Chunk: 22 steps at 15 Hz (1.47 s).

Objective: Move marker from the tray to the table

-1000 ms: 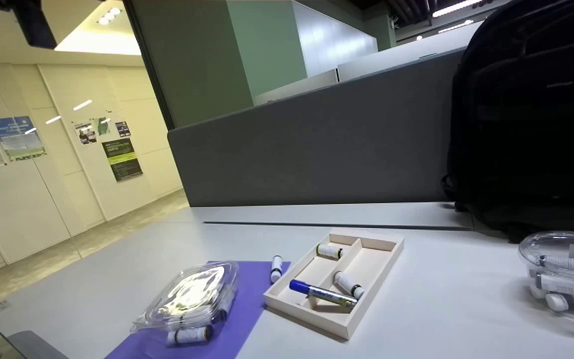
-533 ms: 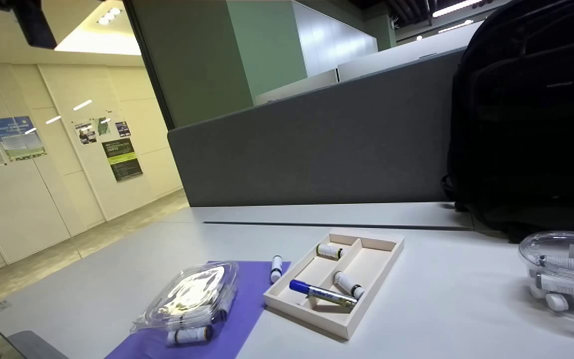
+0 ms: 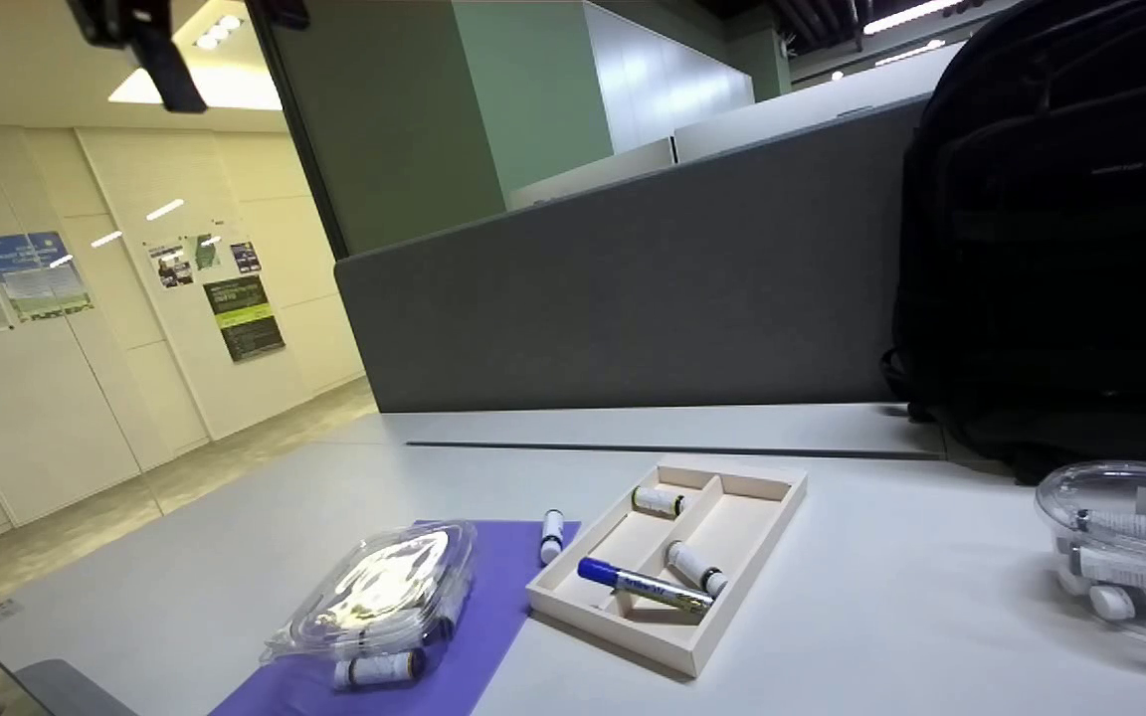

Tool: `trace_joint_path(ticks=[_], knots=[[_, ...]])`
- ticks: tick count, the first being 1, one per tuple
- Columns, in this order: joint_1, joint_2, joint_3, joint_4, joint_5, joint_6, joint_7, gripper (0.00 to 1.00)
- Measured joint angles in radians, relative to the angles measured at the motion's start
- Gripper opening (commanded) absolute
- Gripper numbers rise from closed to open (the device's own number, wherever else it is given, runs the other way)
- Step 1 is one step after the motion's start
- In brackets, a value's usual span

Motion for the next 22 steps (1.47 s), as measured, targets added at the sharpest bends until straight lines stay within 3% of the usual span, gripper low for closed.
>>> trace_joint_path(ticks=[4,7,13,18,22], knots=[[-0.005,0.135,-0.022,-0.031,0.008,0.276,0.011,1.00],[-0.006,0.268,-0.042,-0.033,0.029,0.393,0.011,1.00],[-0.038,0.484,-0.053,-0.027,0.041,0.498,0.019,1.00],[-0.037,0.479,-0.048,-0.027,0.041,0.501,0.015,1.00],[-0.047,0.499,-0.049,-0.051,0.100,0.602,0.089,1.00]])
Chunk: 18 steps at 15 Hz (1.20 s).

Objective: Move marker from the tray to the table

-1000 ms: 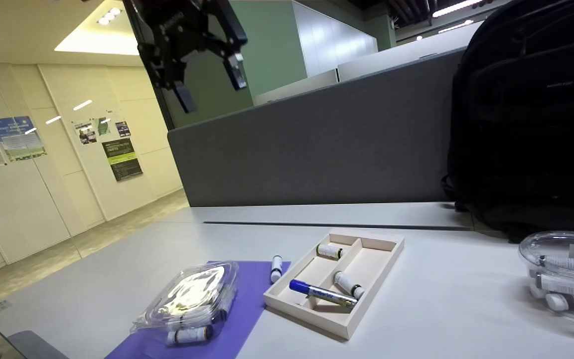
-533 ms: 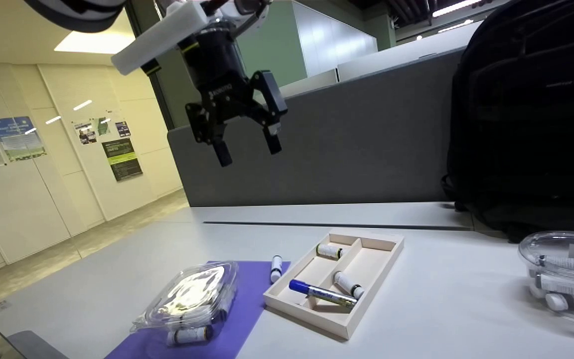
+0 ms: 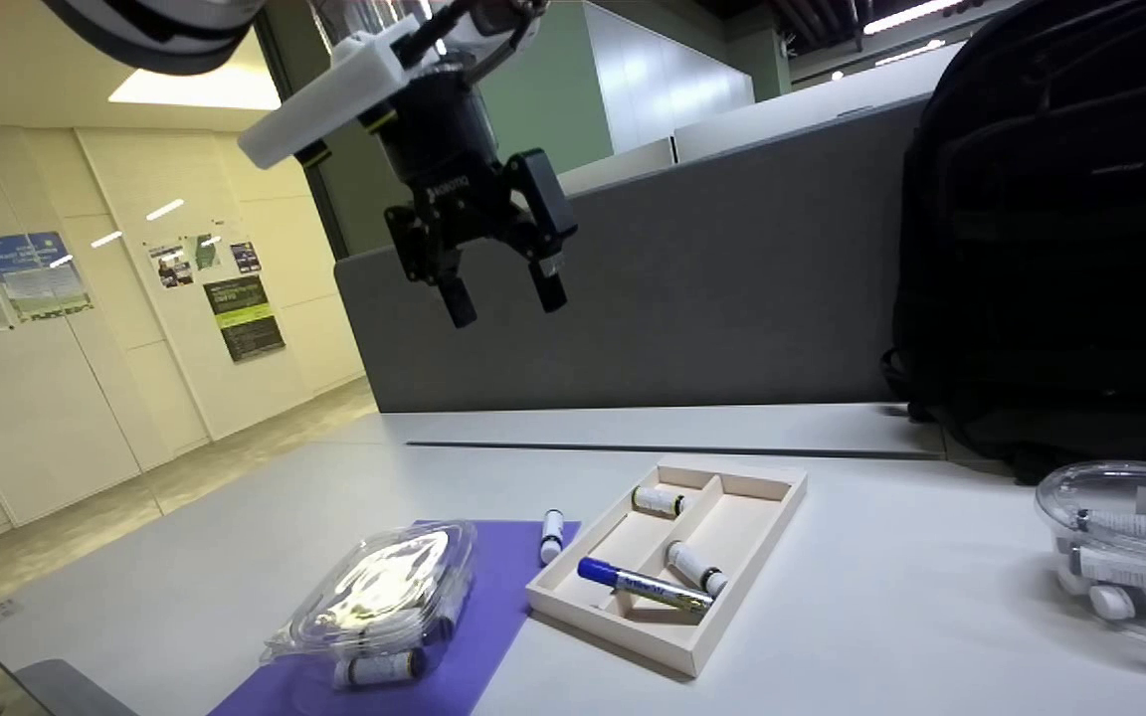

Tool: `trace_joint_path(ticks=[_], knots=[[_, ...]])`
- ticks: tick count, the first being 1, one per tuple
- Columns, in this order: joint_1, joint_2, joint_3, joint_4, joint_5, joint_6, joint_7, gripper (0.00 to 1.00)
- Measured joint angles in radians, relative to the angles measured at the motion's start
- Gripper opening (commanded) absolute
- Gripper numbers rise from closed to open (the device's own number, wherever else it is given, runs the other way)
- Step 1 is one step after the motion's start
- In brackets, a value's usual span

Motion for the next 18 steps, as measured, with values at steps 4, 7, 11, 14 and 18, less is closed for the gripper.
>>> trace_joint_path(ticks=[4,7,11,14,18], knots=[[-0.018,0.083,-0.003,-0.026,0.087,0.131,0.096,1.00],[-0.032,0.176,-0.006,-0.028,0.126,0.224,0.180,1.00],[-0.042,0.302,-0.014,-0.026,0.194,0.343,0.265,1.00],[-0.042,0.389,-0.008,-0.017,0.294,0.423,0.268,1.00],[-0.043,0.480,0.020,0.024,0.408,0.463,0.268,1.00]])
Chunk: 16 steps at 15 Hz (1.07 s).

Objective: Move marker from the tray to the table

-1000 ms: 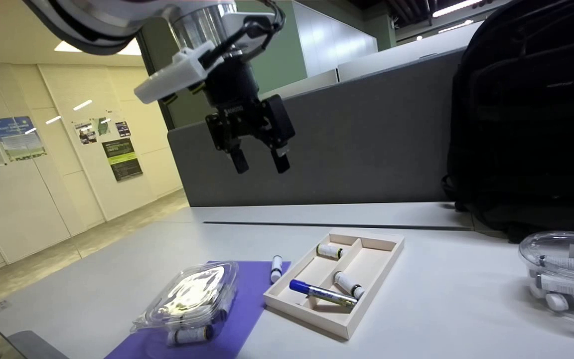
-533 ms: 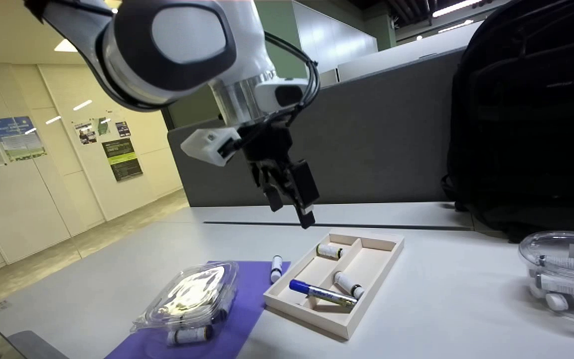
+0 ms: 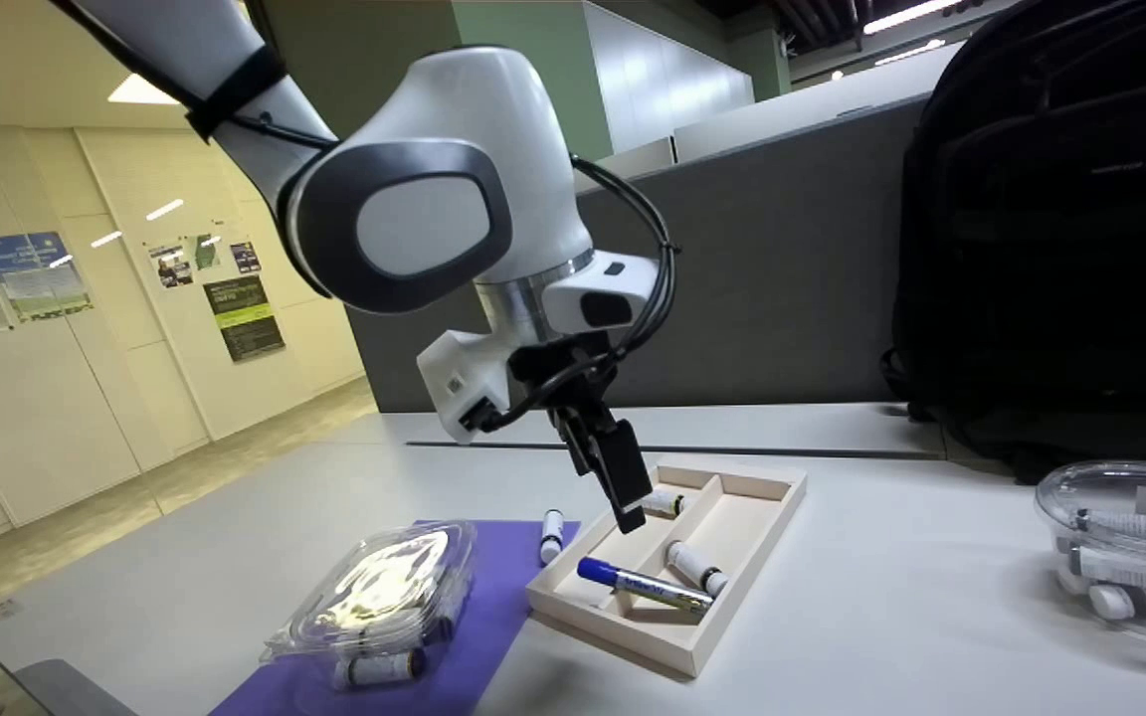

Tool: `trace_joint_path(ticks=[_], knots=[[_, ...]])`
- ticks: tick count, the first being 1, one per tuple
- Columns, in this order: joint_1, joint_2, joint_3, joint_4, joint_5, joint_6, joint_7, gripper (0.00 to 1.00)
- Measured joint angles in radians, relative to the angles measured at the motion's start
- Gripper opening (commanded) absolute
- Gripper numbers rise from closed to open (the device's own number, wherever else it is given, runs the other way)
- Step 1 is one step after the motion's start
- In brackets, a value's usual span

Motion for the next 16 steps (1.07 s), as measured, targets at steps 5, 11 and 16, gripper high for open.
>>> trace_joint_path(ticks=[5,11,16], knots=[[-0.004,0.089,0.007,0.053,0.029,-0.001,0.013,1.00],[0.001,0.175,-0.009,0.095,0.023,-0.002,0.045,0.98],[0.014,0.221,-0.024,0.127,0.009,-0.002,0.068,0.51]])
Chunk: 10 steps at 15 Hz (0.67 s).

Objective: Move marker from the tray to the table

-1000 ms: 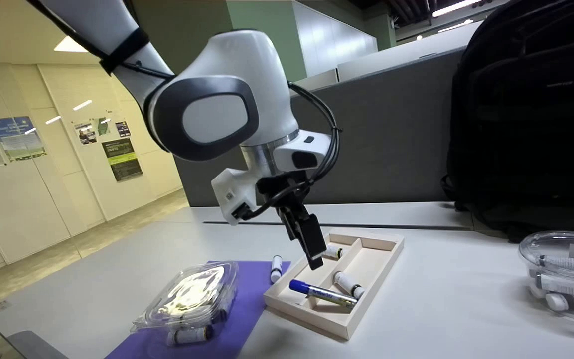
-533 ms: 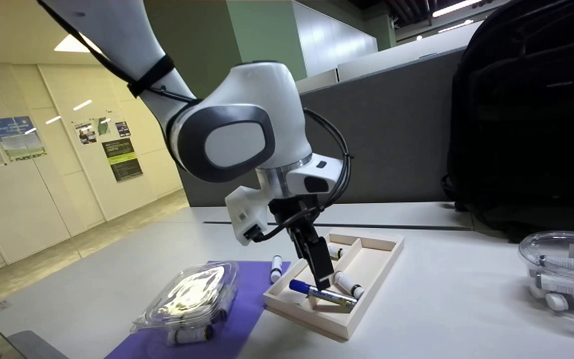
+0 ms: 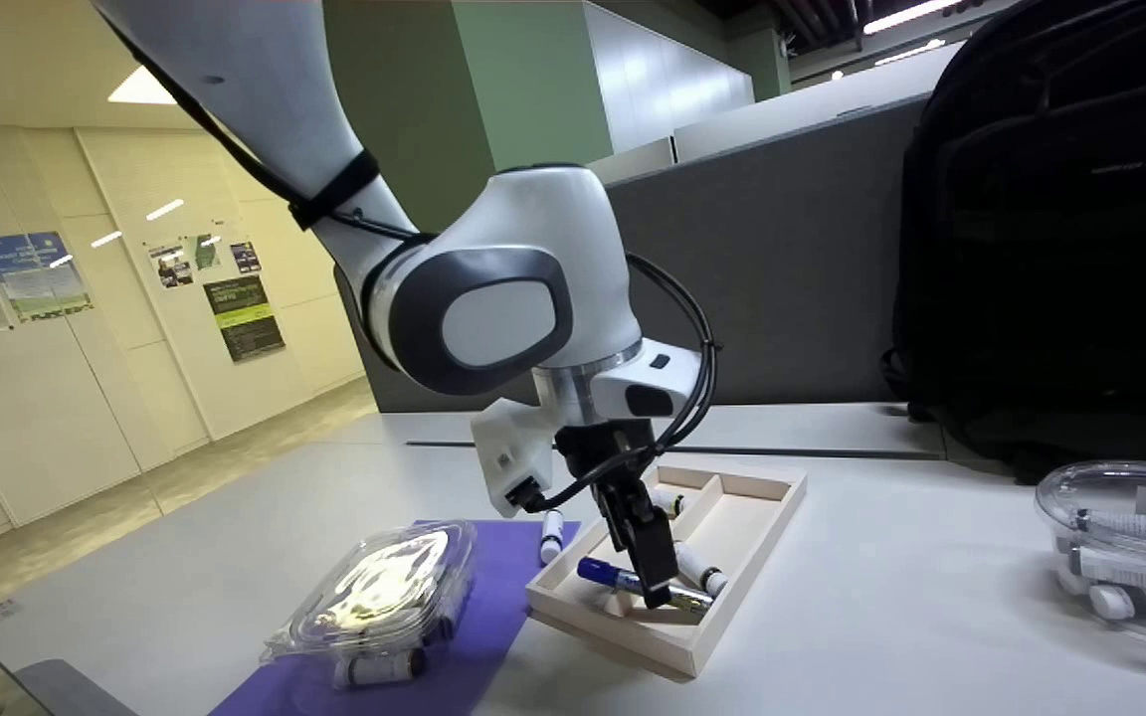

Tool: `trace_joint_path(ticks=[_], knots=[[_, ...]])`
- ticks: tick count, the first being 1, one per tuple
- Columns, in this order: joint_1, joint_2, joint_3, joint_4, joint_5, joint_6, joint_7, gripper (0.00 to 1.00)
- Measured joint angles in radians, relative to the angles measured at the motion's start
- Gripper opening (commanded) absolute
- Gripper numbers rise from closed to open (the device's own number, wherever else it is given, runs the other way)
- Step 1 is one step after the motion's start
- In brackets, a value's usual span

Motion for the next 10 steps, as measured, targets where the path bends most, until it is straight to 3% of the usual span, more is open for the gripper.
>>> trace_joint_path(ticks=[7,8,10], knots=[[0.017,0.031,-0.013,0.028,-0.020,0.000,0.022,0.04],[0.020,0.034,-0.014,0.029,-0.024,0.000,0.024,0.01],[0.024,0.035,-0.015,0.030,-0.026,-0.001,0.024,0.05]])
